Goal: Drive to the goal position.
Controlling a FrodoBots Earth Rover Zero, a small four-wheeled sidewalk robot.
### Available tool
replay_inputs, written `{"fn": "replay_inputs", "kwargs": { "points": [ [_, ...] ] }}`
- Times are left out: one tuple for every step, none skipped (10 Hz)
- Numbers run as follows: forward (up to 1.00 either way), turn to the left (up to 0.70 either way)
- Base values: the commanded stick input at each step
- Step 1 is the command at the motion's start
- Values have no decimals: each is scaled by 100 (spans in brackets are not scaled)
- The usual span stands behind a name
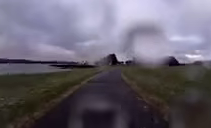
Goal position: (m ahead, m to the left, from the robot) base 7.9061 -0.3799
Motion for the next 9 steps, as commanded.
{"fn": "replay_inputs", "kwargs": {
  "points": [
    [70,-6],
    [70,-1],
    [70,0],
    [70,0],
    [70,0],
    [70,0],
    [70,0],
    [70,0],
    [70,0]
  ]
}}
